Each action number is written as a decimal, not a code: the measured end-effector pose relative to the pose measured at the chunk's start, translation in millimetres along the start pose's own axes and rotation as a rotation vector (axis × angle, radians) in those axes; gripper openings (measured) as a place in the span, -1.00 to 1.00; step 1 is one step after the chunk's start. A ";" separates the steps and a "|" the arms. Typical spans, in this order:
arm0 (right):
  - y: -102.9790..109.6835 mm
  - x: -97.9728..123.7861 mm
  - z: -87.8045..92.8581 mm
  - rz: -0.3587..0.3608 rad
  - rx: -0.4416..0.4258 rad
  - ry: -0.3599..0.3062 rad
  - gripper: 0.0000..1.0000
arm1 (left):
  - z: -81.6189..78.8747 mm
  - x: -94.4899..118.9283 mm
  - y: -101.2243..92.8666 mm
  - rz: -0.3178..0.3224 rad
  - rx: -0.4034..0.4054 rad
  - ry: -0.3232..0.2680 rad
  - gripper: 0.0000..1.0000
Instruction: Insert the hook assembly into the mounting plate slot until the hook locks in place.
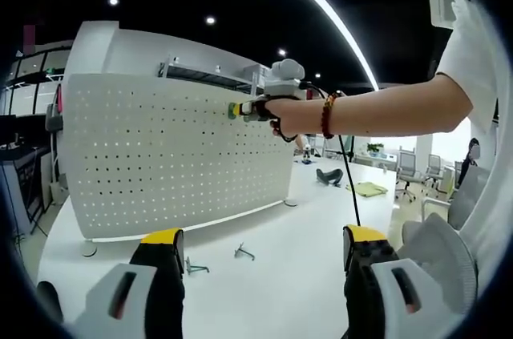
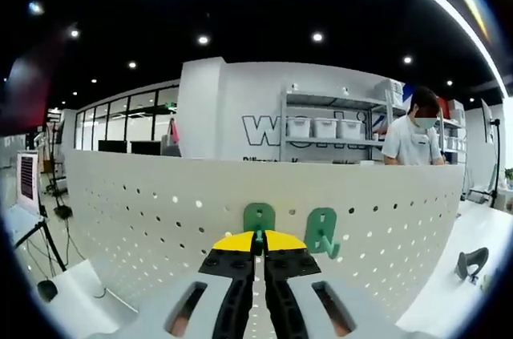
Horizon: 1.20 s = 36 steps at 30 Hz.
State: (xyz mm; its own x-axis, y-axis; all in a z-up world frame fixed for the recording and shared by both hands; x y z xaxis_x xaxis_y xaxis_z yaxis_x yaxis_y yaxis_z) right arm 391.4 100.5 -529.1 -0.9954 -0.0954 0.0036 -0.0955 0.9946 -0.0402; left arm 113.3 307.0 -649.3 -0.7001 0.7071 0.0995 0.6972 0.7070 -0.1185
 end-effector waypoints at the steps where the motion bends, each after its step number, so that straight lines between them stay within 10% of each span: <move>1: 0.3 0.3 -0.5 0.000 0.002 0.000 -0.92 | -0.1 -0.1 0.0 -0.001 -0.001 0.000 0.67; 36: 7.7 23.6 1.0 -0.081 0.015 0.013 -0.68 | -3.0 -5.1 1.4 0.001 -0.029 0.021 0.66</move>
State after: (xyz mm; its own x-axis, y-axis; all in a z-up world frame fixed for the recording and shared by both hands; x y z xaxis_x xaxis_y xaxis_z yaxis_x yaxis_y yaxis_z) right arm 367.2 105.8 -530.3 -0.9843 -0.1752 0.0201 -0.1760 0.9829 -0.0548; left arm 118.3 304.4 -646.9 -0.6959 0.7080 0.1203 0.7025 0.7059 -0.0904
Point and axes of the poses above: the point that each gripper's makers call its tool centre point, and the gripper's own axes: x roughly backward along the fingers, y roughly to its left, z roughly out of its underside, the point moved 3 cm from there along x, roughly backward along the fingers, and after that the axes turned 1 degree about -y, right-handed, at the moved point
